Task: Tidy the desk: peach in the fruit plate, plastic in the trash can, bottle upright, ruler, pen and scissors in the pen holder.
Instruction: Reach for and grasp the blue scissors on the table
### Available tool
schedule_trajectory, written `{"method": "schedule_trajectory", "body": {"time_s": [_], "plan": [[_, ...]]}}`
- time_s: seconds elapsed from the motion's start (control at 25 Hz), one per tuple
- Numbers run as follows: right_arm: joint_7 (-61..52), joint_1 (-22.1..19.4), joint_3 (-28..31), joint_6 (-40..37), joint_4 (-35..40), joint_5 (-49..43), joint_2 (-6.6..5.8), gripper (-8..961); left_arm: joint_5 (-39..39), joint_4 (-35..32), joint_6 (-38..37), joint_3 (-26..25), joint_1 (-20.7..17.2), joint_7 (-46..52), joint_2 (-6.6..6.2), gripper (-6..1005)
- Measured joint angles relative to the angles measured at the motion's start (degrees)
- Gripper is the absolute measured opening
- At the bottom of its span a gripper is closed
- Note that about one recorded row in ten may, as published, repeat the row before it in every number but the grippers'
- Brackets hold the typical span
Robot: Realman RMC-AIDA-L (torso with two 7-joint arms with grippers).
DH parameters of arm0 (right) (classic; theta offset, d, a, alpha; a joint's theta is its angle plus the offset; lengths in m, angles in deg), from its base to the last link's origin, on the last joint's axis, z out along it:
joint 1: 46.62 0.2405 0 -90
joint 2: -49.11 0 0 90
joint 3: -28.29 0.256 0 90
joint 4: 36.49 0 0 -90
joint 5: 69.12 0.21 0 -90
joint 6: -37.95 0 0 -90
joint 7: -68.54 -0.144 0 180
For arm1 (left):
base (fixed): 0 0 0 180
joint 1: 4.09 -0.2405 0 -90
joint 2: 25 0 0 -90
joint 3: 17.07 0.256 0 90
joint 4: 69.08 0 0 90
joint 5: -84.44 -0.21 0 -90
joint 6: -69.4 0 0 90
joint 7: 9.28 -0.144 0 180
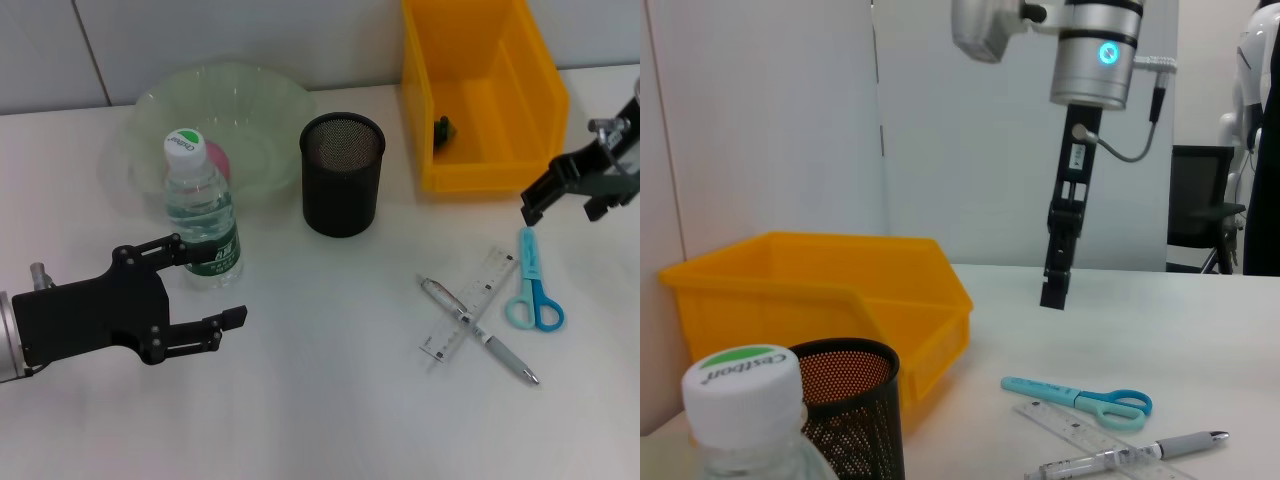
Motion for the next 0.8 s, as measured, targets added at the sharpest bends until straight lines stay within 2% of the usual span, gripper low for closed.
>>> {"method": "schedule_trajectory", "body": {"time_s": [0.52,0.8], "plan": [[-0.07,-2.52,1.17,2.69,-0.55,-0.09,0.35,802,-0.12,0.00,-0.34,0.00,-0.07,-0.77,0.00,764],[0.03,-2.94,1.07,8.84,-4.80,-0.09,0.34,803,-0.09,0.00,-0.54,0.14,-0.31,-0.77,0.00,761]]}}
